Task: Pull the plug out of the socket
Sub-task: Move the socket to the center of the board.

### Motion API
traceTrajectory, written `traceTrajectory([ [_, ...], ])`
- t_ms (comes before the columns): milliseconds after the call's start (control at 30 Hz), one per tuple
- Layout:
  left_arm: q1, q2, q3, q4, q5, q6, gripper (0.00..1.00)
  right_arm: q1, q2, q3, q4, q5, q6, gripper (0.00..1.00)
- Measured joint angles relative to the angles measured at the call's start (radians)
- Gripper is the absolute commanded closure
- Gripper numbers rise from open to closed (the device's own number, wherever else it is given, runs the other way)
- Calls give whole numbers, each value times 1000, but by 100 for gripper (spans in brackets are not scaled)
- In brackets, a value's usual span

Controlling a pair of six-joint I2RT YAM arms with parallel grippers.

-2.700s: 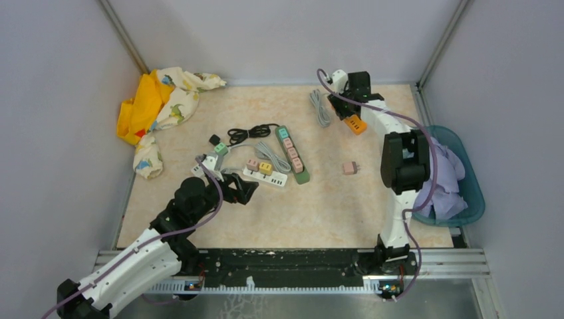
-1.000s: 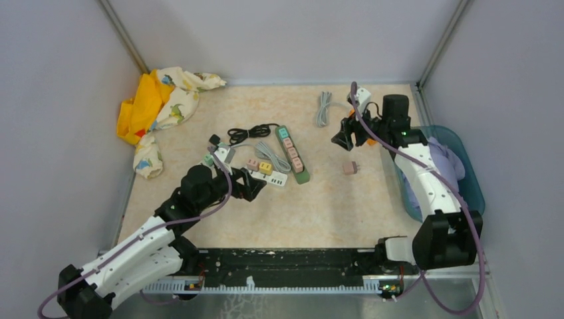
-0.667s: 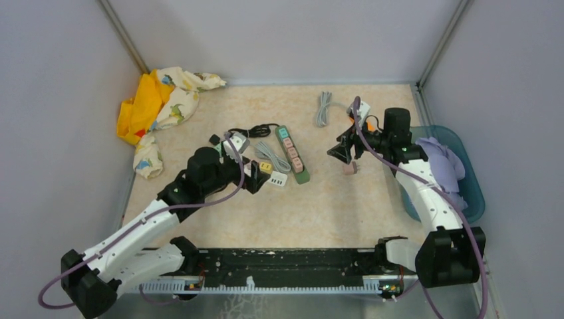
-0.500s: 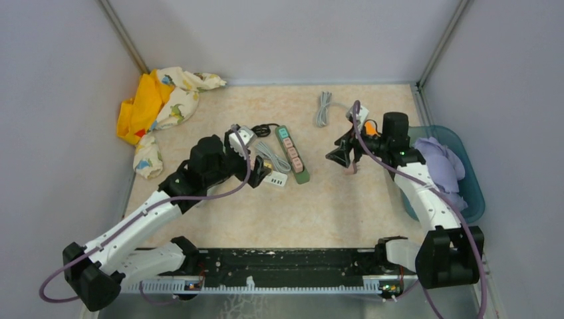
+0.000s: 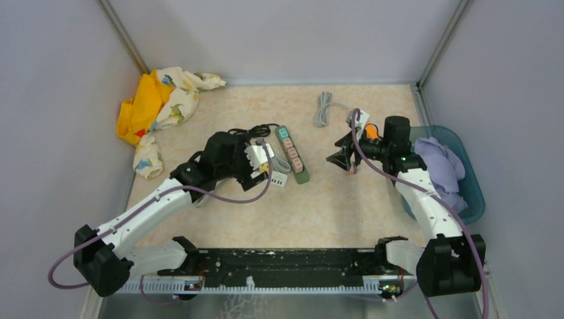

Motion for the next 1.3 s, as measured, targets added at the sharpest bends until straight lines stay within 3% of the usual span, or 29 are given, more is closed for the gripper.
traceTrajectory([
  [367,164,154,-12,-51,159,273,0,0,0,0,-38,8,-72,36],
  [733,301,319,185,-141,338,511,2,0,11,0,-86,-6,-121,36],
  [933,322,441,234,-195,391,590,4,0,21,0,-110,-8,-141,36],
  [1300,324,512,235,-217,450,743,10,0,27,0,-113,-8,-144,36],
])
